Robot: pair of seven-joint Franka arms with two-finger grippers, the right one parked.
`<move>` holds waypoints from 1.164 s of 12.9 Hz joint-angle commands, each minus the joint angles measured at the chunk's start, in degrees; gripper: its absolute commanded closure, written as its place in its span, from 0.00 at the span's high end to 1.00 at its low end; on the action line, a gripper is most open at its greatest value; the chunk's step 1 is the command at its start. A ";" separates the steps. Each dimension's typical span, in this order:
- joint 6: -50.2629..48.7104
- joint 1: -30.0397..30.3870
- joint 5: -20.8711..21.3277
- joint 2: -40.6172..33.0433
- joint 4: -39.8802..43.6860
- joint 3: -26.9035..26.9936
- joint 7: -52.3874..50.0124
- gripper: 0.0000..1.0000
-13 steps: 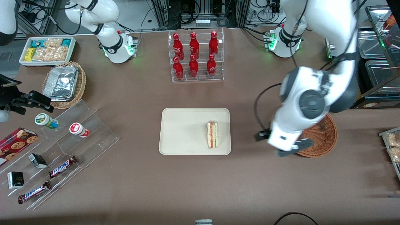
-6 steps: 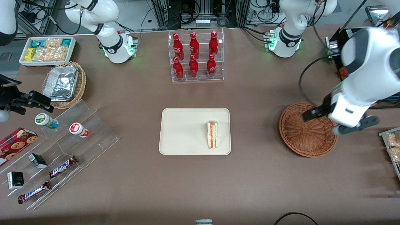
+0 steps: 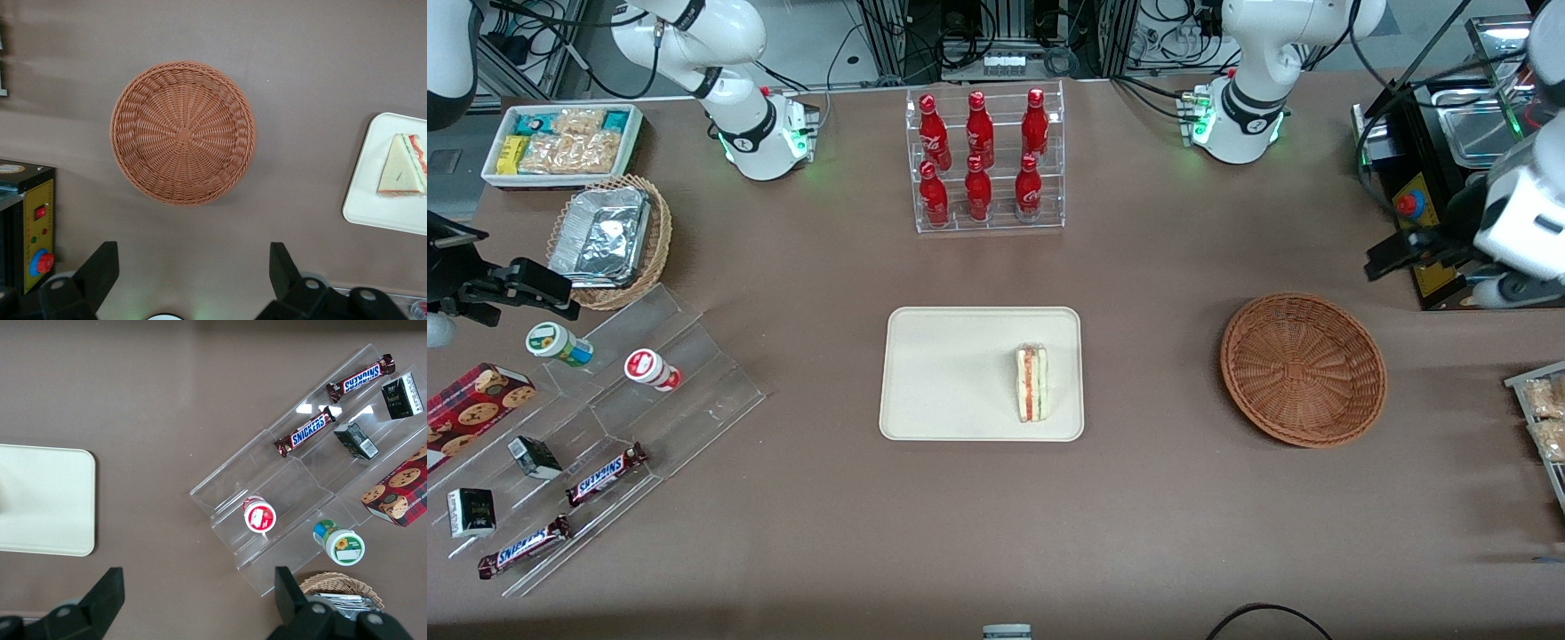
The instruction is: Place sandwich from basket to tray
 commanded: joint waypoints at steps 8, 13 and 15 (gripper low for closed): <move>-1.89 1.87 5.13 -3.09 0.17 -4.44 6.34 1.00; -2.07 2.04 1.70 -3.09 0.09 -4.44 5.29 1.00; -2.16 2.05 1.69 -3.09 0.00 -4.35 5.29 1.00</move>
